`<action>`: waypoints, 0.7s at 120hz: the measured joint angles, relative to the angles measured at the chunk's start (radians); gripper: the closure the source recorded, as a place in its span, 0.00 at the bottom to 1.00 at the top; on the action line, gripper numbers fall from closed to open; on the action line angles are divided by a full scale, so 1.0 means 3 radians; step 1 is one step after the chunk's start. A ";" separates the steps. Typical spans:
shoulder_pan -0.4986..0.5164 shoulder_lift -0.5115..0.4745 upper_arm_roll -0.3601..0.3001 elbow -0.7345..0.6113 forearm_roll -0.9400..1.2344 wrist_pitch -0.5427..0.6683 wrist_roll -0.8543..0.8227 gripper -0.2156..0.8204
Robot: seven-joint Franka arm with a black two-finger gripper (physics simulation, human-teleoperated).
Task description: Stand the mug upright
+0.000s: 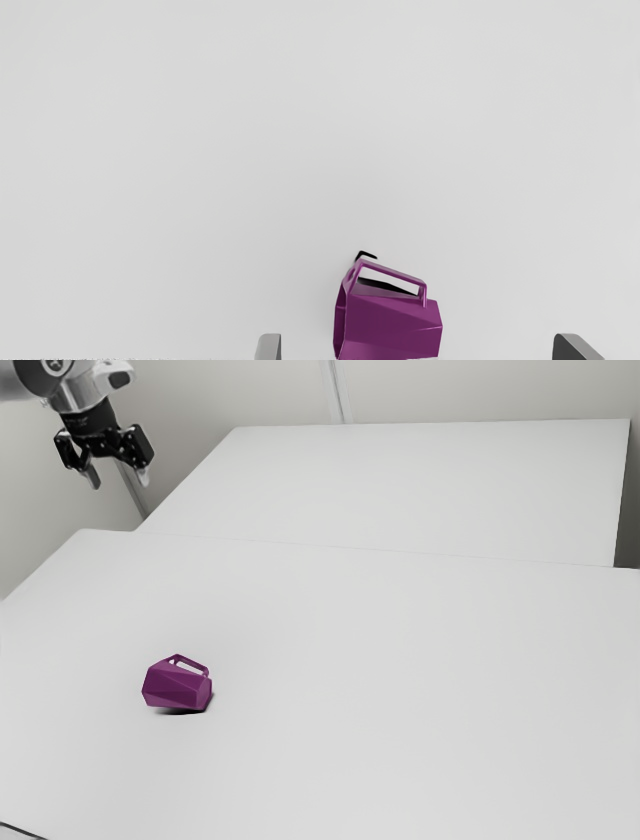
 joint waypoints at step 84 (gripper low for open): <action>0.0617 0.0371 0.0888 -0.2575 -0.3244 0.0586 0.2228 0.23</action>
